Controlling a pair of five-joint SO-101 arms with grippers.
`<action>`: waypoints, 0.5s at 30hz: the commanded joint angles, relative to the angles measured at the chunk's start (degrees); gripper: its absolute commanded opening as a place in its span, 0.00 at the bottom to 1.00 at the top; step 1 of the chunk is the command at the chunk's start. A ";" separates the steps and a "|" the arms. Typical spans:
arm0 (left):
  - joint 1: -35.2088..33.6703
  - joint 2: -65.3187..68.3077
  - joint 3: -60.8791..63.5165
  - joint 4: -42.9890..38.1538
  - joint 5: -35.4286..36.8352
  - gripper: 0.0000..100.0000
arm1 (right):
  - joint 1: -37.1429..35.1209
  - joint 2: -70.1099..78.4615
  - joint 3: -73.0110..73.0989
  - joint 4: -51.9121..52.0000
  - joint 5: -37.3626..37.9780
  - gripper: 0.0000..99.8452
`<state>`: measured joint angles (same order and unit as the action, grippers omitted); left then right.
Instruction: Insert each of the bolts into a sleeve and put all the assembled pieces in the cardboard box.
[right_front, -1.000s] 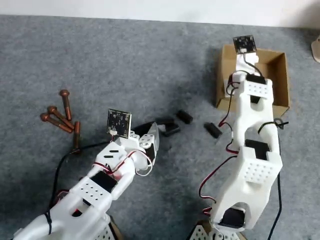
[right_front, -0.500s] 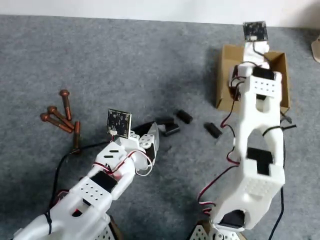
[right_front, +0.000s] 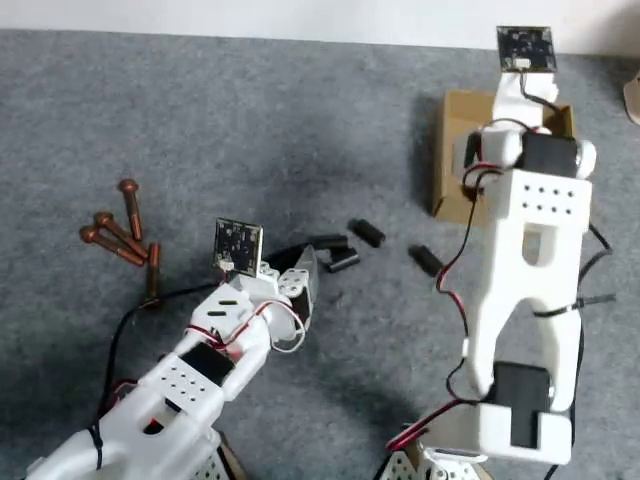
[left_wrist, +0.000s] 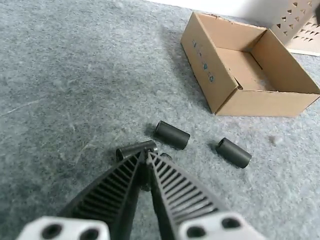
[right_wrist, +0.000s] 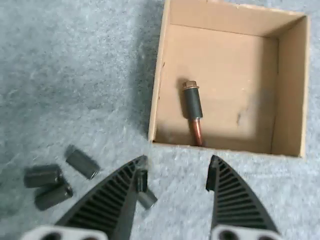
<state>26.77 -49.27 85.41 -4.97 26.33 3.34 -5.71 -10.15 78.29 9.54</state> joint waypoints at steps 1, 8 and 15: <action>0.40 0.22 -4.97 -0.88 -3.78 0.01 | -1.45 -3.91 2.42 1.36 -0.18 0.17; -0.31 0.22 -14.02 14.86 -6.95 0.01 | -4.62 -8.04 14.55 -1.71 -0.53 0.06; -6.73 0.22 -26.24 34.81 0.26 0.01 | -6.02 -18.51 29.23 -8.75 5.10 0.07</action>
<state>23.25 -49.27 64.84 25.45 23.96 -1.49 -18.64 16.31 72.13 10.59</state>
